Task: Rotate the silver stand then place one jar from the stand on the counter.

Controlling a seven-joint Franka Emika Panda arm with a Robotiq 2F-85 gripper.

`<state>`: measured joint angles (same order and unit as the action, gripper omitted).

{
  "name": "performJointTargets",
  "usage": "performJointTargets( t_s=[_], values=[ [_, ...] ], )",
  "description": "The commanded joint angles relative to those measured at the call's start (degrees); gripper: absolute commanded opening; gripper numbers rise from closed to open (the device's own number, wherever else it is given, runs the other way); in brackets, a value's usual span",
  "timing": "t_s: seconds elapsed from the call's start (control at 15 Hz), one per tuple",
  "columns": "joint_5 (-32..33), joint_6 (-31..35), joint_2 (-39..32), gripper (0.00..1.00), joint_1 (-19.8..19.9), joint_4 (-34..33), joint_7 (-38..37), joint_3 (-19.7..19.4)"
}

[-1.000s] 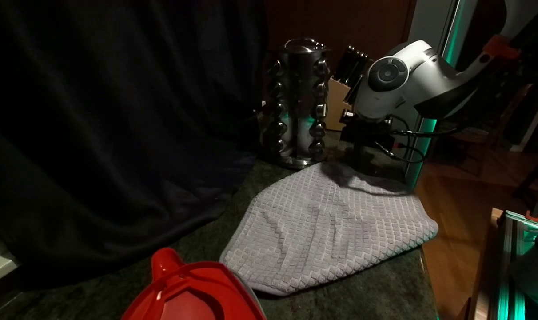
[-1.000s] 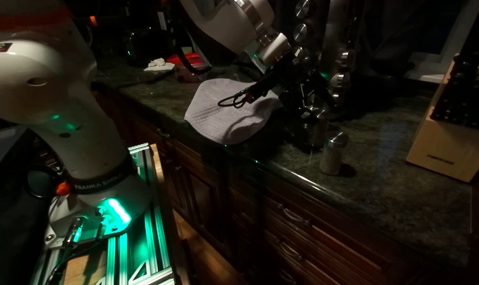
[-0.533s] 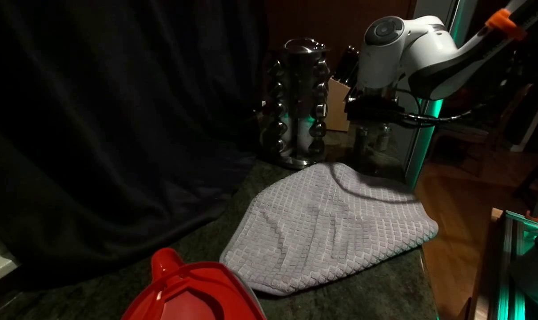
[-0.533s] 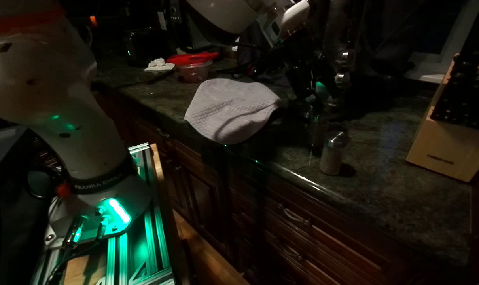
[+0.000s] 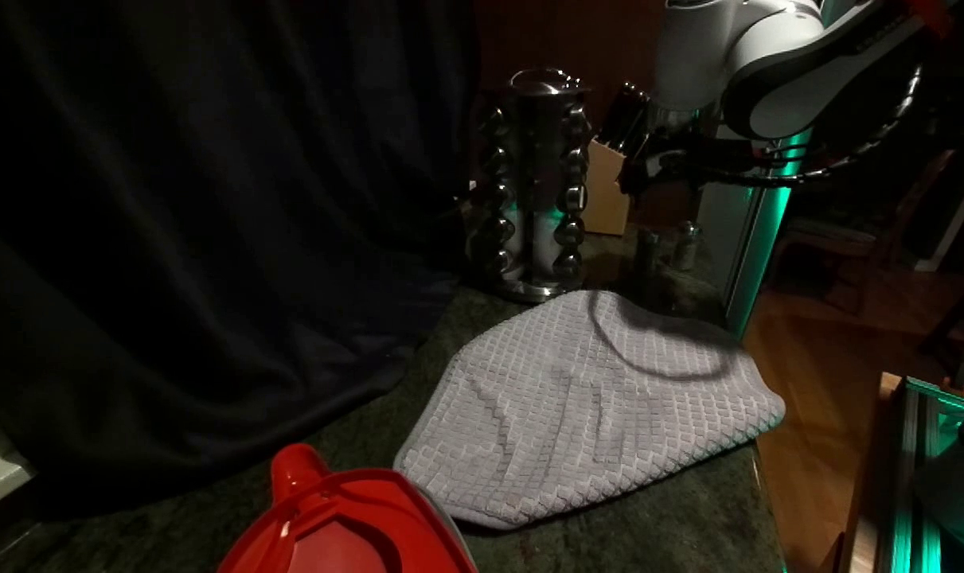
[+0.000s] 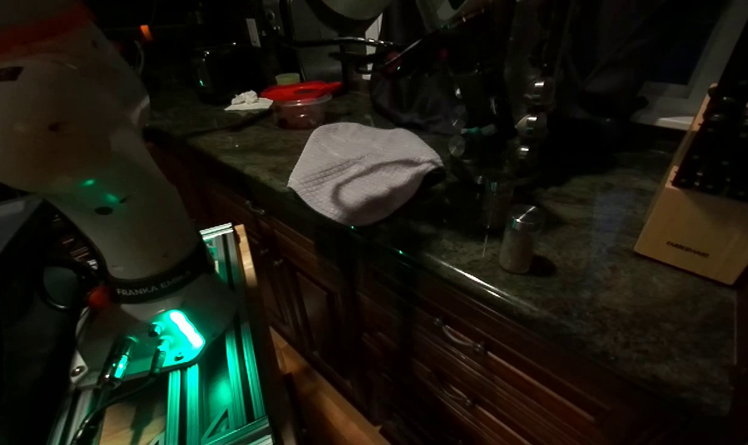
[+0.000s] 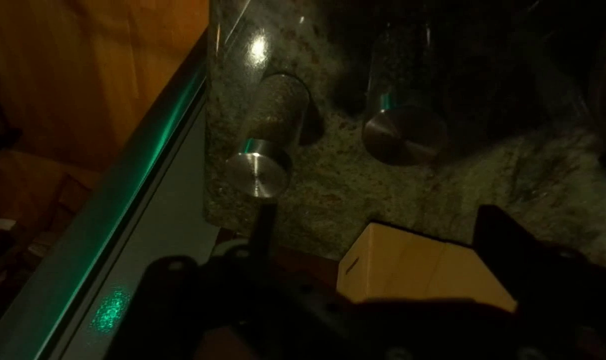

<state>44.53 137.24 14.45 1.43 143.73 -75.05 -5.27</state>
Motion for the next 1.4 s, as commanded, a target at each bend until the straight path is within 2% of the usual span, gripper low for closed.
performJointTargets(
  t_s=[0.0,0.07,0.13,0.2,0.53,0.8,1.33],
  values=[
    [-8.89,-1.24,2.75,1.00,-3.37,0.35,15.49,-4.37],
    [-11.48,-1.85,3.21,1.00,-3.12,-0.08,19.66,-4.75],
    [-14.68,-1.92,3.65,1.00,-0.25,-0.24,23.80,-2.46],
    [-17.14,-1.81,4.07,1.00,0.73,-0.49,26.80,-2.13],
    [-24.87,-3.40,6.00,1.00,4.80,-2.01,38.98,-1.24],
    [-28.90,-6.93,7.15,1.00,6.90,-3.57,44.81,-0.61],
    [-33.08,-14.04,8.82,1.00,7.96,-6.88,52.40,0.21]
  ],
)
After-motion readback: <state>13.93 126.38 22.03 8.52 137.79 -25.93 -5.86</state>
